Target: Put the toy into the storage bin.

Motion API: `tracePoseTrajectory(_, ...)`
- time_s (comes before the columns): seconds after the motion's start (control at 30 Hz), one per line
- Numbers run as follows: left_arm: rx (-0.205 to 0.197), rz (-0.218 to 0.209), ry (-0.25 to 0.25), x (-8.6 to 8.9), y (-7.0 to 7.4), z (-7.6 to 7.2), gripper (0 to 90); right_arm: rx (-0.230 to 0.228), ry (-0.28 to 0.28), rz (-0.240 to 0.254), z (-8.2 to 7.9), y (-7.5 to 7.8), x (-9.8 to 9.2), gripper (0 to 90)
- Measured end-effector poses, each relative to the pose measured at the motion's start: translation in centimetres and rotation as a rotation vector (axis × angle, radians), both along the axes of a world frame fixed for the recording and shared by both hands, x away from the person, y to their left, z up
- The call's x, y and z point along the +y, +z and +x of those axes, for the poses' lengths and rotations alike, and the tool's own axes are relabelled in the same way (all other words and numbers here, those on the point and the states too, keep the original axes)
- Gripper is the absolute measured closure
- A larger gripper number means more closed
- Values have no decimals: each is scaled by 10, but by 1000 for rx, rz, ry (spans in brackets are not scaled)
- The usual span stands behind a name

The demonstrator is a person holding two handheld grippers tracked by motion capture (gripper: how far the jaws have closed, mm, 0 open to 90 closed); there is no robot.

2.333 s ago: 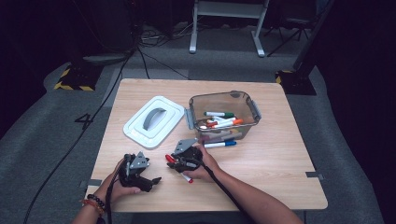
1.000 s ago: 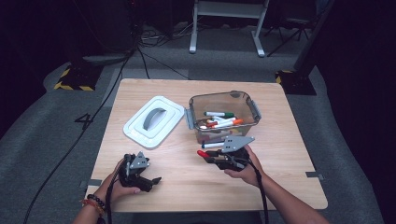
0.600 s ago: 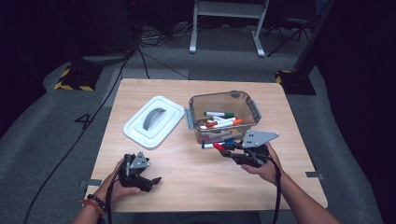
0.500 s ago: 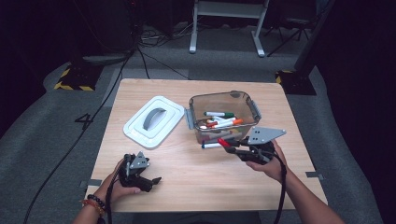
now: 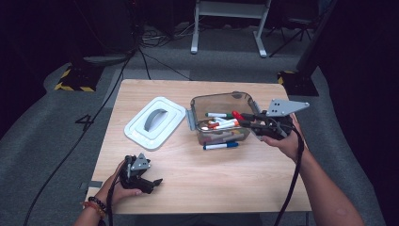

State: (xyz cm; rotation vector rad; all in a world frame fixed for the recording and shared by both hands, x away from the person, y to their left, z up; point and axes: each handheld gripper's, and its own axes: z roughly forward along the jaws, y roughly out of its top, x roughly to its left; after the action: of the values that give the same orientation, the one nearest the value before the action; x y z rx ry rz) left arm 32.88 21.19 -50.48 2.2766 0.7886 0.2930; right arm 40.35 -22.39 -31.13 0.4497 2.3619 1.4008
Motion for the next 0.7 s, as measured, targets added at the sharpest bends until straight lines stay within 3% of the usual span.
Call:
tracePoseTrajectory(0.13,0,0,2,0,0,0,111,-14,-12,20,13,7,2,749)
tracePoseTrajectory(0.4,1,0,2,0,0,0,111,-37,-38,-15,46,17,12,749)
tracePoseTrajectory(0.7,0,0,2,0,0,0,111,0,-31,-9,88,14,16,749)
